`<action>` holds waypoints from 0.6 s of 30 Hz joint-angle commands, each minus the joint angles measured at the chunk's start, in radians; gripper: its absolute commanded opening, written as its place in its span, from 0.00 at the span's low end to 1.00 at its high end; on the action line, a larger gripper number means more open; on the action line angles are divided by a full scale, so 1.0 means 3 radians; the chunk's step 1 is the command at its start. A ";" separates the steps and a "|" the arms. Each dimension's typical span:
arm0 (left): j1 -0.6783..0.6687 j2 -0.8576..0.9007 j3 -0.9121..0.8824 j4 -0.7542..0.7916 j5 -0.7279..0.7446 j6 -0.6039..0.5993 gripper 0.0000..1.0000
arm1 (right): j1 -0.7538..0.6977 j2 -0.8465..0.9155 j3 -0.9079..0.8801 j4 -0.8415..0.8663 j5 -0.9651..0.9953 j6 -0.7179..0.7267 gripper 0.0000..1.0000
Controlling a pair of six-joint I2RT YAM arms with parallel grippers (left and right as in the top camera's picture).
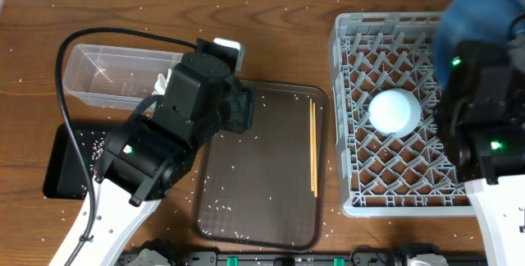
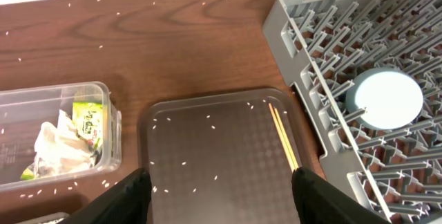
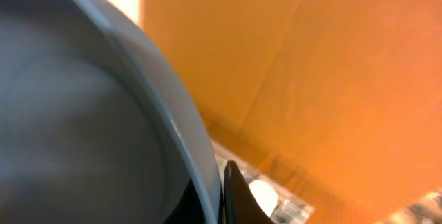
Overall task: Sort waste into correct bins and load items into the dishwasher rack
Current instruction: 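Carry the blue plate into the dish rack and stand it upright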
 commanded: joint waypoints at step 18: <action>-0.0010 -0.0011 0.0050 -0.0052 0.0028 0.0097 0.67 | -0.0057 0.1322 0.0018 0.1067 0.0476 -0.2513 0.01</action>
